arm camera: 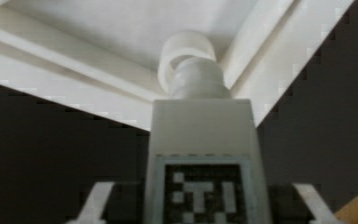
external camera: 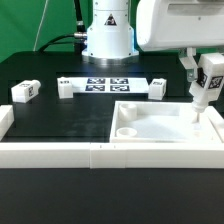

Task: Assemble one leg

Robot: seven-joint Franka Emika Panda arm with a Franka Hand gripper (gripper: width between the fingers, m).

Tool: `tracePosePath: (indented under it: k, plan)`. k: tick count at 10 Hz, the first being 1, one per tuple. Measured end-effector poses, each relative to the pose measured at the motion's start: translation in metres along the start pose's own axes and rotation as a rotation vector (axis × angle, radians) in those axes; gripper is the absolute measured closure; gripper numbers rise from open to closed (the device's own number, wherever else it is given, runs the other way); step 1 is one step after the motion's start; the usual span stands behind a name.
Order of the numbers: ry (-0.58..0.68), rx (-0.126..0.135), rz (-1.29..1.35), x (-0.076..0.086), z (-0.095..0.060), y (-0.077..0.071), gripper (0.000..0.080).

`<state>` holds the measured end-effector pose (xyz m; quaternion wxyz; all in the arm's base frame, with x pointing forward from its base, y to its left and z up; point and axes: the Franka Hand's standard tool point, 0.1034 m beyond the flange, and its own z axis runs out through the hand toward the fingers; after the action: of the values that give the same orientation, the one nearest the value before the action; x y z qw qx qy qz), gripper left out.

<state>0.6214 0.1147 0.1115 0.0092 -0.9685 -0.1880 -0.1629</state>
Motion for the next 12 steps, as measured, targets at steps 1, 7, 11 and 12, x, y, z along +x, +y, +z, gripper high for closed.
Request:
tracePosePath:
  k: [1, 7, 11, 12]
  plan:
    - [0.008, -0.001, -0.001, 0.001, 0.0, 0.0, 0.0509]
    - [0.101, -0.017, -0.016, 0.006, 0.014, 0.006, 0.0509]
    - [0.113, -0.017, -0.016, 0.004, 0.028, 0.006, 0.0509]
    - [0.107, -0.014, -0.016, 0.002, 0.032, 0.005, 0.0509]
